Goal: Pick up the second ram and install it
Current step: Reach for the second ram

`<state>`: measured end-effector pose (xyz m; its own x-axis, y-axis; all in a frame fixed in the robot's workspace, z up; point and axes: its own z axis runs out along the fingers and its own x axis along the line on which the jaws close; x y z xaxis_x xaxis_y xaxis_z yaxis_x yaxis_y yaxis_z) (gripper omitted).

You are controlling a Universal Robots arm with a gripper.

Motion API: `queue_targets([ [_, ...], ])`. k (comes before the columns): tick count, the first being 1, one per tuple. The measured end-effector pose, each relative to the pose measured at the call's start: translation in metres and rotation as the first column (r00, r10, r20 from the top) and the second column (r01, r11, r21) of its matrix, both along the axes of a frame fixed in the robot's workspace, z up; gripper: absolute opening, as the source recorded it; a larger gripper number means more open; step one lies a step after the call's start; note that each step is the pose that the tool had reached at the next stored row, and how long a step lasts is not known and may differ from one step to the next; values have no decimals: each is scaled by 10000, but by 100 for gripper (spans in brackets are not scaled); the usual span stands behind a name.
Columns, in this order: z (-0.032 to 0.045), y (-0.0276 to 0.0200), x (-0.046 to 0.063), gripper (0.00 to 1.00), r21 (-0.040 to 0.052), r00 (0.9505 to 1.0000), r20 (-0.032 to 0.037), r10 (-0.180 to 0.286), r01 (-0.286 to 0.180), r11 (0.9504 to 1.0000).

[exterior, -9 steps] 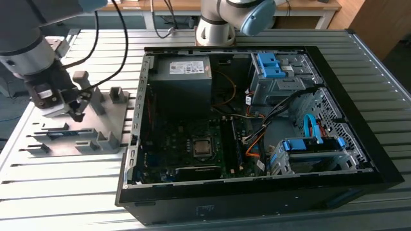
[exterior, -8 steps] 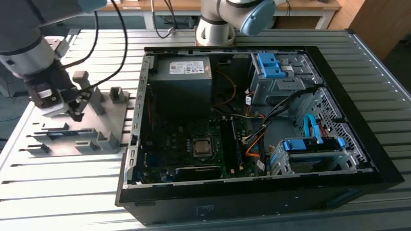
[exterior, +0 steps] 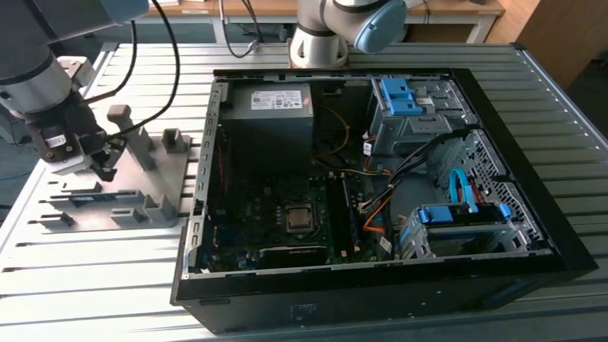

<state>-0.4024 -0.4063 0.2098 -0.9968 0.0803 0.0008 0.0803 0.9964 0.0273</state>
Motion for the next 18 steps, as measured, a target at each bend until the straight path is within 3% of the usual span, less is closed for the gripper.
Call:
queue_targets([
  [2,12,-1,0,10,-2,10000,-3,1,-1,10000],
  [6,171,-1,1,10,0,10000,-1,2,-2,10000],
  [14,181,-2,0,10,0,10000,0,1,-1,10000],
  [18,181,-55,-2,10,1,10000,0,1,-1,10000],
])
